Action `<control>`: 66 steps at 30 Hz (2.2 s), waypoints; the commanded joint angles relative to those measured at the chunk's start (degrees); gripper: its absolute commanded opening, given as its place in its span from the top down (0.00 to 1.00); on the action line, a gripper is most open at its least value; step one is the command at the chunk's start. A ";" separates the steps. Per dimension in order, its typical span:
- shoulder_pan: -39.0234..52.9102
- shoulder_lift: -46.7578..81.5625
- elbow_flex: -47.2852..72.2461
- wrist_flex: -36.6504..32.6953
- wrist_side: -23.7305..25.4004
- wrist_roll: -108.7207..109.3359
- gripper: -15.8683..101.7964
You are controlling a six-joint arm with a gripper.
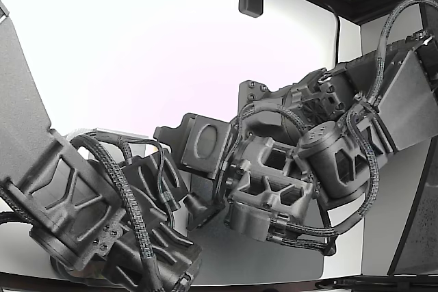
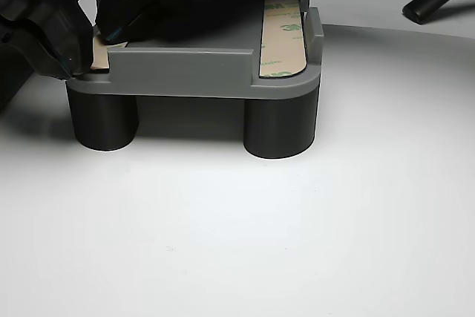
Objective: Peel off protective film from adhesive tape.
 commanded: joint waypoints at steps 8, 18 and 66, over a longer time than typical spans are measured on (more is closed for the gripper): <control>-0.44 0.88 -1.67 -1.14 0.79 -0.79 0.96; -0.53 1.49 0.18 -3.52 1.41 -1.49 0.96; -0.79 3.25 2.99 -9.05 2.46 -5.36 0.96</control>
